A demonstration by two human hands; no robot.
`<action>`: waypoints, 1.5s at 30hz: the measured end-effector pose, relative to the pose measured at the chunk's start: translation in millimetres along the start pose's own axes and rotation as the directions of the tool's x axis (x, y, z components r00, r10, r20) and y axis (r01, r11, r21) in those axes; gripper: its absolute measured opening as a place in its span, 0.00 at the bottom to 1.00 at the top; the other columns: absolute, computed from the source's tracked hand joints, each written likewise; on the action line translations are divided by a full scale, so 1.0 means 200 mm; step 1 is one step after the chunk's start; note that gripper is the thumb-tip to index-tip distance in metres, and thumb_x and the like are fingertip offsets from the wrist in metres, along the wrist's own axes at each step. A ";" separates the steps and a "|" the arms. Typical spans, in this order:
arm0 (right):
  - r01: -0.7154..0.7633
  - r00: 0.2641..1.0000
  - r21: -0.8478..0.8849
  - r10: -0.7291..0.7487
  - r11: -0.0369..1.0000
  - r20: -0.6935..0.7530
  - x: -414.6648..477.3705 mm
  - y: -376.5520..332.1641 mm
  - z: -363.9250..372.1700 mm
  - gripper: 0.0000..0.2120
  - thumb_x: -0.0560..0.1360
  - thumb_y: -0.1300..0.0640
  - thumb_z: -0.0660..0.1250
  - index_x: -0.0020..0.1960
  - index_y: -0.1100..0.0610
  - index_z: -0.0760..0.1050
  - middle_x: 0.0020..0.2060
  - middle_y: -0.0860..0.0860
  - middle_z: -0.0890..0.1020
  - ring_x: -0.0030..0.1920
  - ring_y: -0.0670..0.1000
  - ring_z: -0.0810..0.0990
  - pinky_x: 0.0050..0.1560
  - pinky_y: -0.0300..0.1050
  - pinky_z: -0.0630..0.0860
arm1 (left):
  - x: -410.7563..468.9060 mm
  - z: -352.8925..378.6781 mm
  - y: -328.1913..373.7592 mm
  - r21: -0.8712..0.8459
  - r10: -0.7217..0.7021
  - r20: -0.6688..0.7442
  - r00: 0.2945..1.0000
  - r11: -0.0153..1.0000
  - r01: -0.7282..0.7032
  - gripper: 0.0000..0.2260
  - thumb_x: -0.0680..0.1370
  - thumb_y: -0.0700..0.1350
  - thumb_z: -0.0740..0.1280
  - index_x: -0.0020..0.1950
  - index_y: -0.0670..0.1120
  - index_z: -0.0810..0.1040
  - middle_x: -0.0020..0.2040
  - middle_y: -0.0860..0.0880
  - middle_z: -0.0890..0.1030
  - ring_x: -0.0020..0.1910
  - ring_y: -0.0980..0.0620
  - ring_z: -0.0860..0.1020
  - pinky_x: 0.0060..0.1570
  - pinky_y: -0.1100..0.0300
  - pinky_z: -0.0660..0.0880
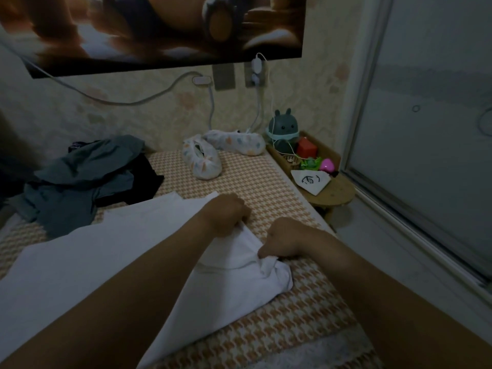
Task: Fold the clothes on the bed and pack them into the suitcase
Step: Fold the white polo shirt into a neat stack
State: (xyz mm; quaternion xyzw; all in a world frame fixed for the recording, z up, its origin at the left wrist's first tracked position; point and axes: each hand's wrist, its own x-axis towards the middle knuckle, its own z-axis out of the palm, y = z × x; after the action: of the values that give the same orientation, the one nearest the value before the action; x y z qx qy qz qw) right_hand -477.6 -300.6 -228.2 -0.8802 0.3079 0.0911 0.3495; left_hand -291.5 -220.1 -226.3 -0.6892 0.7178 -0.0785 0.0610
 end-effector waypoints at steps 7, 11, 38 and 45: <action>0.074 0.996 -0.106 -0.067 0.992 0.066 -0.06 -0.21 -0.02 0.17 0.70 0.51 0.73 0.32 0.57 0.68 0.30 0.53 0.70 0.34 0.51 0.72 0.32 0.42 0.67 | -0.21 -0.13 -0.09 -0.017 0.083 -0.234 0.969 0.996 -0.090 0.09 0.60 0.36 0.71 0.32 0.46 0.73 0.35 0.48 0.75 0.34 0.47 0.73 0.28 0.58 0.67; 0.154 0.987 -0.099 -0.148 0.983 0.065 -0.14 -0.50 0.01 0.12 0.72 0.53 0.70 0.36 0.56 0.69 0.32 0.51 0.72 0.33 0.50 0.73 0.29 0.39 0.67 | -0.47 -0.19 -0.18 -0.047 -0.060 -0.354 0.933 0.998 0.046 0.12 0.64 0.35 0.73 0.34 0.47 0.71 0.32 0.48 0.74 0.27 0.50 0.71 0.27 0.62 0.58; 0.381 0.897 -0.417 -0.439 0.825 -0.049 0.37 -0.85 0.59 0.38 0.79 0.43 0.58 0.79 0.48 0.40 0.78 0.51 0.40 0.78 0.52 0.40 0.77 0.56 0.42 | -1.22 0.02 -0.31 -0.358 -0.655 0.287 0.699 0.603 0.712 0.14 0.78 0.46 0.63 0.63 0.49 0.69 0.59 0.44 0.72 0.51 0.47 0.73 0.42 0.59 0.69; 0.270 0.919 -0.556 -0.383 0.786 -0.095 0.56 -0.83 0.60 0.29 0.82 0.41 0.44 0.79 0.48 0.40 0.79 0.50 0.41 0.78 0.52 0.40 0.74 0.62 0.39 | -0.99 0.14 -0.32 -0.203 -0.520 0.006 0.854 0.836 0.510 0.20 0.83 0.47 0.54 0.75 0.45 0.64 0.75 0.46 0.63 0.73 0.46 0.61 0.66 0.52 0.61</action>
State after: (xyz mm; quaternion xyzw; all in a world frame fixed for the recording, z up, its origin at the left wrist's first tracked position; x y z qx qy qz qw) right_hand -280.9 -178.9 -266.6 -0.9866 0.1465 0.0208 0.0687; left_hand -215.0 -25.9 -246.1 -0.8572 0.5114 -0.0376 -0.0488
